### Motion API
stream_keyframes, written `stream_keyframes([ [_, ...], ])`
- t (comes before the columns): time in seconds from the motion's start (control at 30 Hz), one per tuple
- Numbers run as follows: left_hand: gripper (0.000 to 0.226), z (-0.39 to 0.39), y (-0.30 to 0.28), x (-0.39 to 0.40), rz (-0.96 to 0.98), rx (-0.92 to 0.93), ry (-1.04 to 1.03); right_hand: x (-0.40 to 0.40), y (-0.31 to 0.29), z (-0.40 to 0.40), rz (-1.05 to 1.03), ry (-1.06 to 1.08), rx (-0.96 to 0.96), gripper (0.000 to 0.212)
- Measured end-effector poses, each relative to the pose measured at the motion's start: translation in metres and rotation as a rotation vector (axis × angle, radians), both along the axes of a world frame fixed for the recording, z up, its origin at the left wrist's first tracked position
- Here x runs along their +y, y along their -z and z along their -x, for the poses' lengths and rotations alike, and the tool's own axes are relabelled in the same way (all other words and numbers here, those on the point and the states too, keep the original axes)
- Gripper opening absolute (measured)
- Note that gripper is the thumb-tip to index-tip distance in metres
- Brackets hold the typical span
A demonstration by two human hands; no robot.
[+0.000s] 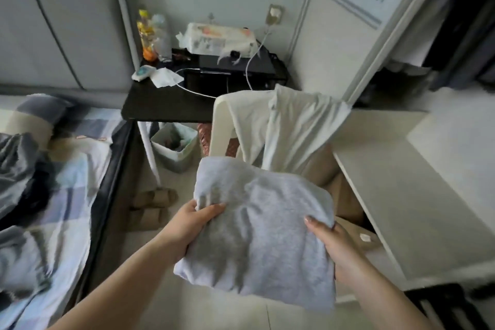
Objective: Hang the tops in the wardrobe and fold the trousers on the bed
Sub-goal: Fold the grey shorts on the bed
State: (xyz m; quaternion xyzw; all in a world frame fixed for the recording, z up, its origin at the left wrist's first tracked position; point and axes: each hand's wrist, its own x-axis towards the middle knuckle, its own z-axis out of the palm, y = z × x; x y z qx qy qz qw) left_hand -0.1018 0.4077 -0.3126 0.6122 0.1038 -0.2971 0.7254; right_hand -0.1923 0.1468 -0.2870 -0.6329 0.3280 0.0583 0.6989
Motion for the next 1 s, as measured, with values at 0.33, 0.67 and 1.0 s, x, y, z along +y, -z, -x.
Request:
stream_keyframes([
  [0.33,0.035,-0.008,-0.009,-0.163,-0.046,-0.026,0.27,-0.122,0.004,0.064,-0.099,0.305,-0.055,0.024],
  [0.67,0.045,-0.115,0.011,-0.307,-0.003,0.115,0.611,-0.208,0.026,0.018,-0.212,0.608,-0.018,0.028],
  [1.0,0.04,-0.202,0.05,-0.461,-0.201,0.252,0.909,-0.279,0.054,-0.033,-0.513,0.814,-0.056,0.052],
])
